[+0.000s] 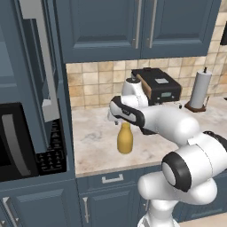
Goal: There is a tray on the dining counter. Grab the cup, mug, and pitcher and place them on the tray. The pitcher may be placed next to the tray if it cannot fit the tray.
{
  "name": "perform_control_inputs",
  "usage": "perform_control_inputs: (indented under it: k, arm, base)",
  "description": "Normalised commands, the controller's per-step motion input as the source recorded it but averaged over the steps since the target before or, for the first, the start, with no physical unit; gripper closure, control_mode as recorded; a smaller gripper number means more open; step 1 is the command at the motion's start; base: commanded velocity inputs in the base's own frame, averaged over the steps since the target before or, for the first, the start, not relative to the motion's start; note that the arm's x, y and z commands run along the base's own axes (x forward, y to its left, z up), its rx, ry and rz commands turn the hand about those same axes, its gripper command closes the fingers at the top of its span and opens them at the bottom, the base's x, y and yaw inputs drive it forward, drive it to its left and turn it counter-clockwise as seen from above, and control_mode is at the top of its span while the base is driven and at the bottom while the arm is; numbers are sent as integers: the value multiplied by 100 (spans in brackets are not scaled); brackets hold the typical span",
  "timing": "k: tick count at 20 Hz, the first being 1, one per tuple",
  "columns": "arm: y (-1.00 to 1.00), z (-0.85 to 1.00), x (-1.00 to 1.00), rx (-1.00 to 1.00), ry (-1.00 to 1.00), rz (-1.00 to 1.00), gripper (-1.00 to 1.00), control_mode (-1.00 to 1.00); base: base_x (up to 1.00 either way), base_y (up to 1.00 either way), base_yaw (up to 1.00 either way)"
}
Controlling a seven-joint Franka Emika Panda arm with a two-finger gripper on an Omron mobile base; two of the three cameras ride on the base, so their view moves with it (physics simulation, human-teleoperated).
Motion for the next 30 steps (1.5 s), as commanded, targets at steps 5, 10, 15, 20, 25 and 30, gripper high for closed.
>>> perform_control_inputs:
  k: [5, 10, 15, 20, 25, 30]
  arm:
    - [0, 0, -3, 0, 7, 0, -100, -100]
    - [0, 0, 0, 0, 1, 0, -100, -100]
    - [0, 0, 0, 0, 0, 0, -100, -100]
    - [0, 0, 0, 0, 0, 0, -100, -100]
    - [0, 0, 0, 0, 0, 0, -100, -100]
    - [0, 0, 0, 0, 0, 0, -100, -100]
  base:
    - [0, 0, 0]
    - [0, 0, 0]
    - [0, 0, 0]
    - [0, 0, 0]
    - [0, 0, 0]
    - [0, 0, 0]
